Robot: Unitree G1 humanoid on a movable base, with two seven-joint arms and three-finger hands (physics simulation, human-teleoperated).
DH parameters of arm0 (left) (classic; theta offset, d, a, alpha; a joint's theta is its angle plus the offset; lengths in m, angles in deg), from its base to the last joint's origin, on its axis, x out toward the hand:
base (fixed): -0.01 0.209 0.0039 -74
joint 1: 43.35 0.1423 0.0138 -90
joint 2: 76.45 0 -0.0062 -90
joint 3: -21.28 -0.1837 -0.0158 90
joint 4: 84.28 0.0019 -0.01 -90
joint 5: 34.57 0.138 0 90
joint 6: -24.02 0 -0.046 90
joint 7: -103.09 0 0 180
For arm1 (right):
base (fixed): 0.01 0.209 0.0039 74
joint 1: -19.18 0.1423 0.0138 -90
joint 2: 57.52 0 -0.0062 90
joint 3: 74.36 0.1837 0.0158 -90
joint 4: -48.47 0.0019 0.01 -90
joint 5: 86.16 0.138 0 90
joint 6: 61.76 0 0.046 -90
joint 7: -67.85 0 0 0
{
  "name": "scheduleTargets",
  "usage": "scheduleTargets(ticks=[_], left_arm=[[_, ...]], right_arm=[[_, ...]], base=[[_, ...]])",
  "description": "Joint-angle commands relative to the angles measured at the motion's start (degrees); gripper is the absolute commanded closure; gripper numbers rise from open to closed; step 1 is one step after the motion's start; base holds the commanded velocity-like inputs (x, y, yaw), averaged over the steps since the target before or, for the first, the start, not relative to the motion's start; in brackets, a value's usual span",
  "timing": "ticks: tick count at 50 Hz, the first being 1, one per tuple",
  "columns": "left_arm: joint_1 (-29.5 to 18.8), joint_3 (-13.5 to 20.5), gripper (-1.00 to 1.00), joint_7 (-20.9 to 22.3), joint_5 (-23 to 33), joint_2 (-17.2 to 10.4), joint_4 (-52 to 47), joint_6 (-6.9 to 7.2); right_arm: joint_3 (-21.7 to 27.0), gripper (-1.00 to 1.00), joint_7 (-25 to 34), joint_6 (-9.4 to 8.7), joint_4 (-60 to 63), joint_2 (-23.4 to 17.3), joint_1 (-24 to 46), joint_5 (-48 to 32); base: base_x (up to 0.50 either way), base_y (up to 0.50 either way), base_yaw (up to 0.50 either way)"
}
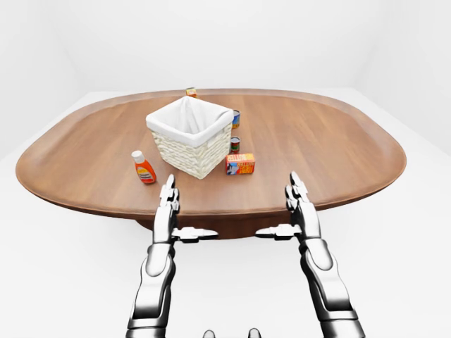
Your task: Pick up the butter and put it in the basket.
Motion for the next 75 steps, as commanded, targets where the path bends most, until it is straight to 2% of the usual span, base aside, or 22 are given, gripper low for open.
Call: scheduleTargets(ticks=[1, 3, 5, 7, 19, 34, 47, 75], left_arm=[[-0.8, 2.1, -1.0, 1.5, -0.8, -1.3, -1.5, 2.06], [-1.3, 2.6, -1.0, 1.7, -0.5, -1.7, -2.1, 3.0], [-1.7, 3.1, -1.0, 2.5, -1.1, -1.9, -3.2, 4.76], [-2.2, 3.6, -1.0, 2.2, -1.1, -2.0, -4.7, 4.76], [-4.9, 4.7, -1.0, 2.2, -1.6, -2.7, -10.6, 4.76], [-6.2, 4.8, -1.0, 1.7, -2.3, -2.9, -14.8, 4.76], [-7.0, 5.3, -1.0, 1.6, -3.2, -3.1, -16.6, 4.76], [-6.6, 3.3, -1.0, 1.8, -2.7, -2.2, -16.8, 4.76]], right_arm=[[0.9, -1.0, 1.3, -2.07, 2.4, -0.6, 0.4, 0.0], [0.4, -1.0, 1.1, -2.63, 3.4, -0.4, 0.5, -0.7], [-0.1, -1.0, 1.1, -3.89, 4.9, 0.0, 0.6, -0.8], [-0.4, -1.0, 0.9, -4.65, 6.4, 0.1, 0.9, -0.9], [-0.9, -1.0, 0.0, -4.65, 14.3, 0.5, 3.8, 1.0], [-1.3, -1.0, 1.3, -4.65, 19.9, 0.3, 3.3, 1.3], [-1.3, -1.0, 2.0, -4.65, 21.6, 0.1, 3.7, 1.0], [-1.4, -1.0, 1.9, -4.65, 20.7, 0.4, 3.8, 2.1]], base=[[0.0, 0.0, 0.0], [0.0, 0.0, 0.0], [0.0, 0.0, 0.0], [0.0, 0.0, 0.0], [0.0, 0.0, 0.0], [0.0, 0.0, 0.0], [0.07, 0.08, 0.0], [0.2, 0.18, 0.0]])
